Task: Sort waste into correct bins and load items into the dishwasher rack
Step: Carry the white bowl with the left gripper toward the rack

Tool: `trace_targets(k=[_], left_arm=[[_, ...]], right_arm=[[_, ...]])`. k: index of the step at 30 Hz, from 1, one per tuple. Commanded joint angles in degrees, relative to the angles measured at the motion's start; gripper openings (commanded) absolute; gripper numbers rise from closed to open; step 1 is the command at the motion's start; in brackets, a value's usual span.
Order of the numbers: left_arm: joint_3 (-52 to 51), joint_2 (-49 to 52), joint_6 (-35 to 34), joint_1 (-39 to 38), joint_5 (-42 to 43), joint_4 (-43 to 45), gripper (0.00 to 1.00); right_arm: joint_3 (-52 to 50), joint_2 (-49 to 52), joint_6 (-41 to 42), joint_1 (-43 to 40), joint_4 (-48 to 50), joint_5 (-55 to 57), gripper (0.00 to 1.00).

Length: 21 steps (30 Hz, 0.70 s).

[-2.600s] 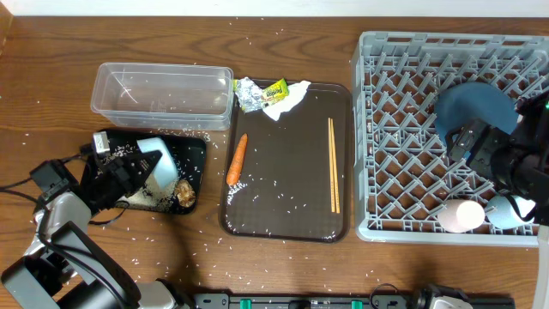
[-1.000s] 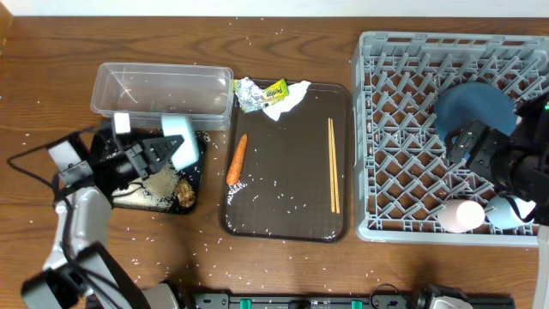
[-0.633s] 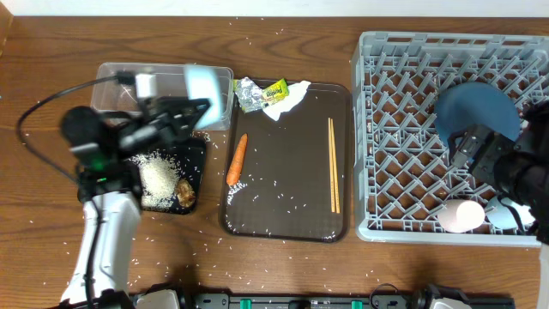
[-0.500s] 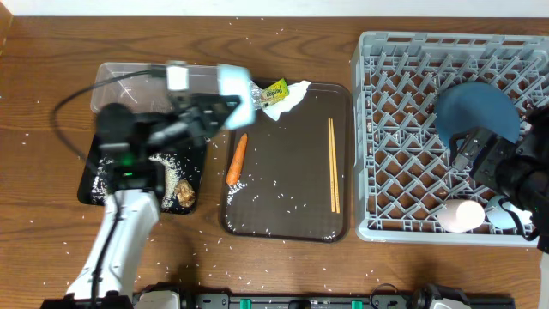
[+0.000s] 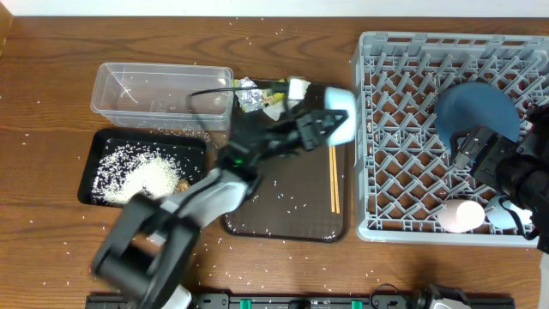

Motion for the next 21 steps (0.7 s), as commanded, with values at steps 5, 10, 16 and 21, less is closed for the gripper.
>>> trace_targets(k=[5,10,16,21], left_arm=[[16.0,13.2,-5.2,-5.1,0.5,3.1,0.06],[24.8,20.0,-7.0,-7.6,0.6,2.9,0.06],[30.3,26.3,-11.6,-9.8,0.6,3.0,0.06],[30.5,28.6,-14.8,-9.9,0.5,3.0,0.08]], right_arm=[[0.3,0.1,0.5,-0.5,-0.2,0.0,0.99],[0.3,0.4,0.5,-0.5,-0.5,0.0,0.99],[0.3,0.7,0.5,-0.5,-0.6,0.0,0.99],[0.3,0.7,0.5,-0.5,-0.6,0.0,0.99]])
